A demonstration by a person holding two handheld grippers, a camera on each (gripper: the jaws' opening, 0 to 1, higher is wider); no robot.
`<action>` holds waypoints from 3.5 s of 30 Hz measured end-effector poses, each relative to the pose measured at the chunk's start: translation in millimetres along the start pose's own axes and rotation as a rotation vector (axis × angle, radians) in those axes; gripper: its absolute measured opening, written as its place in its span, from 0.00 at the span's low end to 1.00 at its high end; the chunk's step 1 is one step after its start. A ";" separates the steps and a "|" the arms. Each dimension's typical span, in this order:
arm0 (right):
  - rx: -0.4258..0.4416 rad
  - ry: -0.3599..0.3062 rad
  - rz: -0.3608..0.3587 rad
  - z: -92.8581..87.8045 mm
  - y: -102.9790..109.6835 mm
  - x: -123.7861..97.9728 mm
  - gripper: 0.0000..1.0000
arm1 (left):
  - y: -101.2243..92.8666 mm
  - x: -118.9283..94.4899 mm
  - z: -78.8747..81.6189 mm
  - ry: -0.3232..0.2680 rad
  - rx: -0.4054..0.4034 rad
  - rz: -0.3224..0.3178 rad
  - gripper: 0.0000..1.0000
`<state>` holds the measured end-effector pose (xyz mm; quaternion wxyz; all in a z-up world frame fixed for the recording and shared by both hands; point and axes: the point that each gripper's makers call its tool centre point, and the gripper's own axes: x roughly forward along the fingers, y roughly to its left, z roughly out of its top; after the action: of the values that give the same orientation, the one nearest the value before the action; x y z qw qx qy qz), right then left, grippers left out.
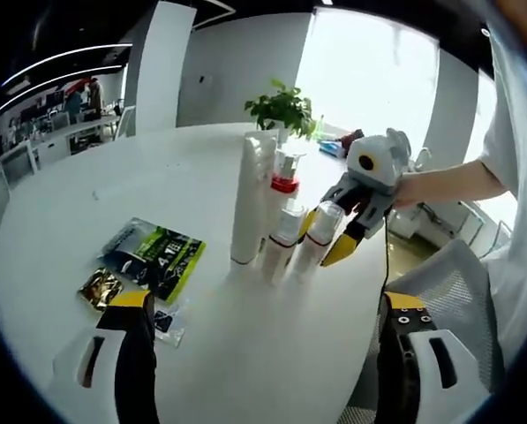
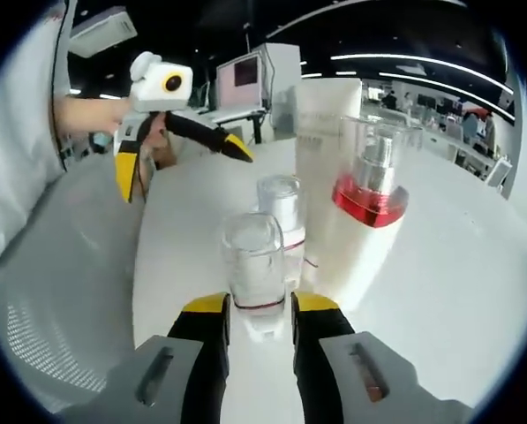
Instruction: Arrange the skincare products in the storage area until every visible bottle or jar stands upright without overlapping.
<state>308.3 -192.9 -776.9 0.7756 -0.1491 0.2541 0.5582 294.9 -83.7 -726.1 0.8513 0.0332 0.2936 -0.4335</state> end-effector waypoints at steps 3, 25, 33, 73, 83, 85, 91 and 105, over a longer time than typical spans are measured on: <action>0.023 0.023 -0.018 -9.2 0.6 -1.6 0.25 | -0.1 0.7 -0.6 0.003 0.001 -0.001 0.99; 0.055 0.026 -0.029 -11.9 -11.6 10.1 0.21 | 3.3 7.5 -8.0 0.025 -0.010 -0.002 0.97; 0.040 0.029 -0.008 -9.7 -16.9 12.0 0.21 | 5.2 8.4 -9.3 0.030 -0.015 0.000 0.97; 0.116 0.107 -0.044 -20.7 1.3 -7.1 0.40 | 6.5 -24.7 -11.8 -0.009 -0.092 0.026 0.96; 0.131 0.085 -0.109 10.4 37.8 -18.0 0.56 | 0.4 -62.5 -21.0 -0.030 -0.117 0.059 0.97; 0.141 0.075 -0.127 15.1 41.6 -21.0 0.59 | 1.0 -69.9 -26.0 -0.032 -0.119 0.064 0.97; 0.222 0.010 -0.176 29.7 59.7 -30.5 0.64 | -7.6 -91.7 -37.6 -0.020 -0.124 0.084 0.97; 0.344 -0.112 -0.224 48.6 95.3 -47.0 0.78 | -15.4 -130.5 -56.0 -0.042 -0.163 0.123 0.97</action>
<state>218.0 -173.3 -705.4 0.8599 -0.0106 0.2838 0.4242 197.9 17.9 -700.3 0.8821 -0.0274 0.3076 -0.3557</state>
